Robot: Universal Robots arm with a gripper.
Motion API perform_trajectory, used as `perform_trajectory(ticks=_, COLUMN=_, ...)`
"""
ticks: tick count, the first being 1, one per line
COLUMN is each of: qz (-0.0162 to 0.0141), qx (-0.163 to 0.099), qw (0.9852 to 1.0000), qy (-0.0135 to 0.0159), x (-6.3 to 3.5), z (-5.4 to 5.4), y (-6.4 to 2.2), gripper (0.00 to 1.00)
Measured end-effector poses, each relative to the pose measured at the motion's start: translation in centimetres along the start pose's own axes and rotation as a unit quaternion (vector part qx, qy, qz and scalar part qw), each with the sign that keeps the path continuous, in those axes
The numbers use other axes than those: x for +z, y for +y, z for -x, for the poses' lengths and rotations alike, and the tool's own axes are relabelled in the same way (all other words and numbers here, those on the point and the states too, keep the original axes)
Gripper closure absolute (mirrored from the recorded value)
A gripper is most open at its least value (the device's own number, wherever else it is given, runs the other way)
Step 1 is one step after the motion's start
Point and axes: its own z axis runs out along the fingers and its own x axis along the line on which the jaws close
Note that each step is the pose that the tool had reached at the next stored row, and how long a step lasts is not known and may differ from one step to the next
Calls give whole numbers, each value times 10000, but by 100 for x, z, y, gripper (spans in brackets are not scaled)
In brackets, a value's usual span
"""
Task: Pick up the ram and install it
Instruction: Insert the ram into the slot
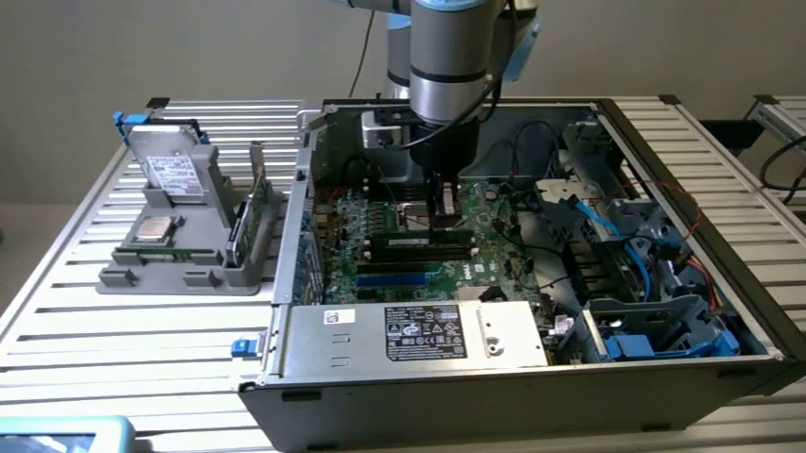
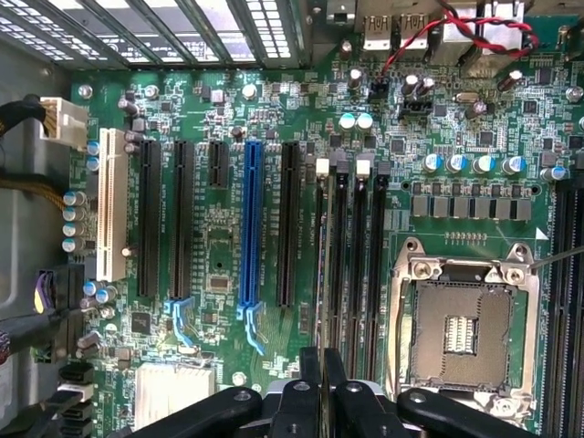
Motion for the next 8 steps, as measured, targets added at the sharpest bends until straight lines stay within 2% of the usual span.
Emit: perform_trajectory(ticks=8, qz=0, qx=0, qw=10000, qy=-1, x=41, z=5, y=0, gripper=86)
